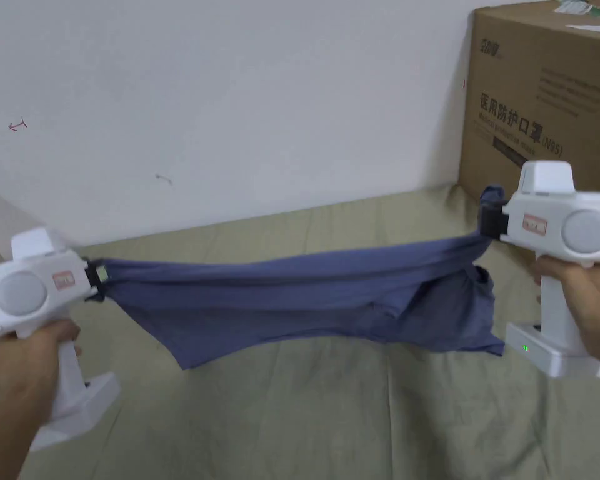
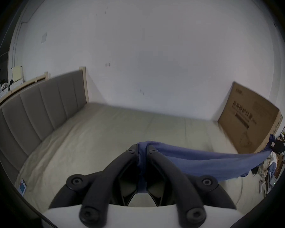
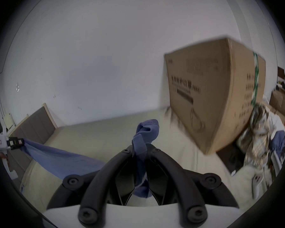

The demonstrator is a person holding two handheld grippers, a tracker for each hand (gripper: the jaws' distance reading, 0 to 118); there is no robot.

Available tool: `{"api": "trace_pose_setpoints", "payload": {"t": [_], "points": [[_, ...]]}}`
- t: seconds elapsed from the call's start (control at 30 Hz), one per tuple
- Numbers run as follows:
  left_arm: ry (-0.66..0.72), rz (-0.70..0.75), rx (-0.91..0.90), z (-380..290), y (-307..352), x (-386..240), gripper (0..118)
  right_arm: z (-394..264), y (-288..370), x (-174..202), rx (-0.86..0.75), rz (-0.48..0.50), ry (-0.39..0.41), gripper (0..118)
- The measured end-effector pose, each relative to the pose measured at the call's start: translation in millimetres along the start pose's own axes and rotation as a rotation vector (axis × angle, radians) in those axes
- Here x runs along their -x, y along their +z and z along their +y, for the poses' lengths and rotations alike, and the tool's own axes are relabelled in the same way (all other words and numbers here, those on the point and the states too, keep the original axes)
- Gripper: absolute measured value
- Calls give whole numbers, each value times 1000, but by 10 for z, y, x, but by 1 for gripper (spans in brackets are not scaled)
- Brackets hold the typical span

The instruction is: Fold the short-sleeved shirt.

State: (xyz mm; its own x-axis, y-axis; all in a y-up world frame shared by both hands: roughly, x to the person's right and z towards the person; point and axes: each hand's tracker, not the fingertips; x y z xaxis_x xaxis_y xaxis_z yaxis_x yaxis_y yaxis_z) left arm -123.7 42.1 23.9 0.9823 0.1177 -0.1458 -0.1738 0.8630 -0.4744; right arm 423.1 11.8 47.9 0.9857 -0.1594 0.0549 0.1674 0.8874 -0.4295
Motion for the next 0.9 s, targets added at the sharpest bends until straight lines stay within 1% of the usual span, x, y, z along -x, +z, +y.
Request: {"api": "trace_pose_setpoints", "payload": {"t": [0.1,0.17,0.2,0.3,0.33,0.4,0.57,0.6,0.67,0.77,0.9], "points": [[24,-7,80,-505,3,124,5,-480,21,-153,80,-9,-40,10],[14,-11,145,-836,122,179,5,-795,121,-222,122,-13,-41,10],[21,-9,131,-973,190,207,5,-923,209,-259,150,-11,-41,10],[31,-8,198,-1441,343,405,5,-1347,556,-338,185,-5,-78,10],[26,-3,241,-1588,441,442,5,-1457,702,-367,191,-4,-88,10],[50,-18,263,-1921,730,544,5,-1697,997,-410,237,5,-102,10],[68,0,329,-2618,1424,749,5,-2187,1735,-492,290,8,-72,10],[74,5,347,-2749,1543,799,5,-2296,1839,-588,296,6,-75,10],[71,18,379,-2972,1761,858,5,-2475,2079,-645,319,-1,-86,10],[58,46,439,-3273,2007,915,5,-2773,2366,-717,386,-29,-108,10],[48,95,530,-3636,2133,956,5,-3222,2493,-778,511,-92,-98,10]]}}
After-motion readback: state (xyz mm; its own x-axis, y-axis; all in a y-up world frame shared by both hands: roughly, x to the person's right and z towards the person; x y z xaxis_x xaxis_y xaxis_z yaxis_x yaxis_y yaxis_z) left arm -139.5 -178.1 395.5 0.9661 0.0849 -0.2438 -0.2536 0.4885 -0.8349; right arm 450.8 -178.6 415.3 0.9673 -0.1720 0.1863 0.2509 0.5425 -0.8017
